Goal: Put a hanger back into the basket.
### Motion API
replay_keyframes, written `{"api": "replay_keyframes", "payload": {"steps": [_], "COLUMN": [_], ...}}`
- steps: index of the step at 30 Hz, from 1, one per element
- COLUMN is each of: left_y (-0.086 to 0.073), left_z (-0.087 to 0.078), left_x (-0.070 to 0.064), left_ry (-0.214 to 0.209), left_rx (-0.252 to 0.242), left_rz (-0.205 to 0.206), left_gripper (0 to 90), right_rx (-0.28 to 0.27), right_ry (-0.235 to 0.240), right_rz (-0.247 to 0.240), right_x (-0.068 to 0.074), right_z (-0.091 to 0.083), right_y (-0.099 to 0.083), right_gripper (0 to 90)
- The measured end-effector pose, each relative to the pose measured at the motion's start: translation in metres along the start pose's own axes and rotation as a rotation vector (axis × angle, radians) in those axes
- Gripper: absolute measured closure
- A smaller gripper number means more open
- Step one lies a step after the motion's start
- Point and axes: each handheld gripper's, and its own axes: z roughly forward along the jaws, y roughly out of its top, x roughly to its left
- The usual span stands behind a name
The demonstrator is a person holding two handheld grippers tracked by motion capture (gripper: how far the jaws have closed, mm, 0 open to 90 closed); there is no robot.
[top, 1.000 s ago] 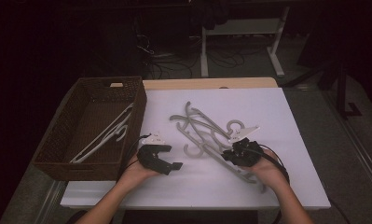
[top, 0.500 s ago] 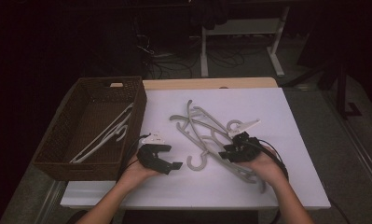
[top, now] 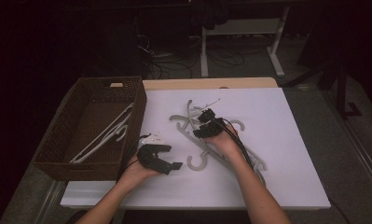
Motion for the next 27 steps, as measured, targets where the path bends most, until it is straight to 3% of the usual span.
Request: {"api": "replay_keyframes", "payload": {"steps": [10, 16, 21, 27], "left_y": [0.000, 0.000, 0.000, 0.003], "left_z": [0.000, 0.000, 0.000, -0.005], "left_x": [0.000, 0.000, 0.000, -0.004], "left_ry": [-0.001, -0.001, 0.000, -0.002], "left_rx": [-0.001, -0.002, -0.002, -0.012], "left_rz": [-0.001, -0.002, -0.002, 0.006], "left_gripper": [12.9, 12.9, 12.9, 12.9], "right_rx": [0.051, 0.051, 0.049, 0.053], "right_ry": [-0.055, -0.065, -0.084, -0.053], "right_rz": [-0.024, -0.024, -0.065, -0.144], "right_x": [0.001, 0.003, 0.011, 0.026], "right_z": [0.020, 0.015, 0.005, -0.009], "right_y": [0.003, 0.003, 0.004, 0.005], "right_gripper": [73.6, 77.7, 79.4, 80.4]}}
